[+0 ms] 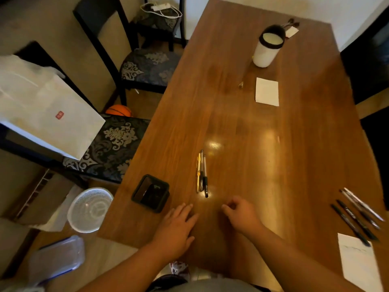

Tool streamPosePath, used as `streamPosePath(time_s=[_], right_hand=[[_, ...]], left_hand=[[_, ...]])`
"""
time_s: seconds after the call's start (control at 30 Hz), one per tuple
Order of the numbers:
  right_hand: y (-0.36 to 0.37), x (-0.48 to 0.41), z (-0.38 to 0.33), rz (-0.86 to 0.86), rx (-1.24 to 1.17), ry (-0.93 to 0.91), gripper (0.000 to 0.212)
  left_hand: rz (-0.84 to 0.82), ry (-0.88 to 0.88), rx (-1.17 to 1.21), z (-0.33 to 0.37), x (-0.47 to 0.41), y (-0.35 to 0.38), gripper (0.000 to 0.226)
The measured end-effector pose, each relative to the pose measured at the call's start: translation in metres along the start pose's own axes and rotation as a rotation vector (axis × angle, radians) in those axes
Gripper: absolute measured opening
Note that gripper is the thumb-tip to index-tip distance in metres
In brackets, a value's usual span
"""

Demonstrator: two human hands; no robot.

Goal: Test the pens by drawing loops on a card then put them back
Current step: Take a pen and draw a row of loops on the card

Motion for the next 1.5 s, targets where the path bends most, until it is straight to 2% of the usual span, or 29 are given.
streamPosePath(time_s=[0.17, 0.47, 0.73, 0.87, 1.0, 1.1, 1.33, 1.5], right_hand=[[-0.002, -0.029, -0.048, 0.043, 0.022, -0.01, 0.007], [0.007, -0.062, -0.096, 0.074, 0.134, -0.018, 0.008], [0.008, -0.066, -0.101, 0.098, 0.173, -0.038, 0.007], [0.007, -0.063, -0.088, 0.104, 0.155, -0.027, 0.016], [0.012, -0.057, -0.065, 0.072, 0.199, 0.018, 0.014], [0.019, -0.043, -0.041, 0.008, 0.071, 0.073, 0.016], [0.02, 0.034, 0.016, -0.102, -0.468, 0.184, 0.007], [-0.001, 0.087, 0.059, -0.053, -0.696, 0.253, 0.015]], left_hand=[[-0.003, 0.044, -0.02, -0.005, -0.003, 0.01, 0.069], [-0.029, 0.087, 0.036, -0.009, 0.003, 0.007, 0.069], [-0.015, 0.082, 0.037, -0.014, 0.001, 0.007, 0.069], [0.013, 0.074, 0.062, -0.015, 0.003, 0.007, 0.068], [0.031, 0.061, 0.063, -0.016, 0.004, 0.006, 0.067], [0.03, 0.037, 0.067, -0.016, 0.005, 0.005, 0.067], [0.027, -0.042, 0.191, -0.011, 0.005, -0.005, 0.05], [0.0, 0.026, 0.326, 0.022, -0.006, -0.013, 0.034]])
Point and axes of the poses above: each hand's wrist, its own x-axis away from the middle knuckle, its own y-axis out of the palm, z = x × y, the point moved 10 cm from there along -x, towards the middle knuckle, and after that the axes turned 5 degrees about y, right-handed, at the moved point
